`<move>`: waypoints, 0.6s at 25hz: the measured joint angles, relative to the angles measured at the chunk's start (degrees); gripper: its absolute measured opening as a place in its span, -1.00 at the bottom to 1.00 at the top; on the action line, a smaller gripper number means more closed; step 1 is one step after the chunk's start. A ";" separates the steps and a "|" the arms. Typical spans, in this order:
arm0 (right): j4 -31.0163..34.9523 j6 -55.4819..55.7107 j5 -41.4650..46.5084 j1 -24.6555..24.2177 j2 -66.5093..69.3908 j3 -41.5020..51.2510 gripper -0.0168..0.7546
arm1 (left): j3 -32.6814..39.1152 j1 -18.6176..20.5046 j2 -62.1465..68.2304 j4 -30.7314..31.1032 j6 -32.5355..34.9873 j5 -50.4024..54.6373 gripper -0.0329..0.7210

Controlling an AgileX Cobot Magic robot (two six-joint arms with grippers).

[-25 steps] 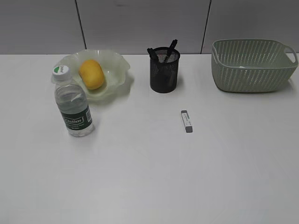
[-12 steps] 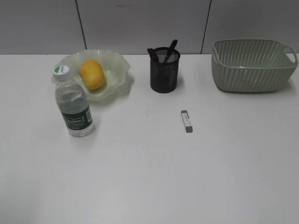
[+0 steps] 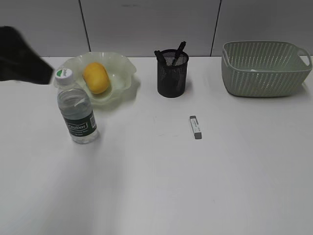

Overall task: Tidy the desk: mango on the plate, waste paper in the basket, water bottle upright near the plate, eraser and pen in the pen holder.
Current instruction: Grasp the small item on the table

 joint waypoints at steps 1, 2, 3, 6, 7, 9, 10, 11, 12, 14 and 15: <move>0.00 0.00 0.00 -0.06 0.00 0.00 0.31 | -1.88 -2.76 3.64 1.24 -2.17 -1.44 -0.06; 0.00 0.00 0.00 -0.06 0.00 0.00 0.31 | -3.69 -5.82 7.64 2.57 -4.63 -2.84 -0.06; 0.05 0.00 0.00 -0.06 0.00 0.00 0.31 | -5.06 -8.34 11.18 3.61 -6.99 -4.88 -0.06; 0.05 0.00 0.00 -0.11 0.00 0.00 0.31 | -10.43 -11.54 24.15 3.51 -11.00 -10.51 -0.06; 0.05 0.00 0.00 -0.11 0.00 0.00 0.31 | -12.42 -11.68 28.87 3.35 -11.42 -11.28 -0.05; 0.05 0.00 0.00 -0.12 0.00 0.00 0.31 | -17.85 -11.74 37.80 3.22 -11.93 -11.37 -0.01; 0.05 0.00 0.00 -0.12 0.00 0.00 0.31 | -20.24 -11.74 41.16 2.85 -12.16 -11.13 0.01; 0.05 0.00 0.00 -0.12 0.00 0.00 0.31 | -23.07 -11.74 44.89 2.25 -12.61 -10.94 0.03; 0.05 0.00 0.00 -0.12 0.00 0.00 0.31 | -25.81 -11.74 48.22 1.87 -13.83 -10.82 0.05; 0.05 0.00 0.00 -0.12 0.00 0.00 0.31 | -30.64 -11.79 53.55 1.57 -17.05 -10.35 0.05; 0.05 0.00 0.00 -0.12 0.00 0.00 0.31 | -33.20 -11.79 56.00 1.51 -18.37 -10.04 0.05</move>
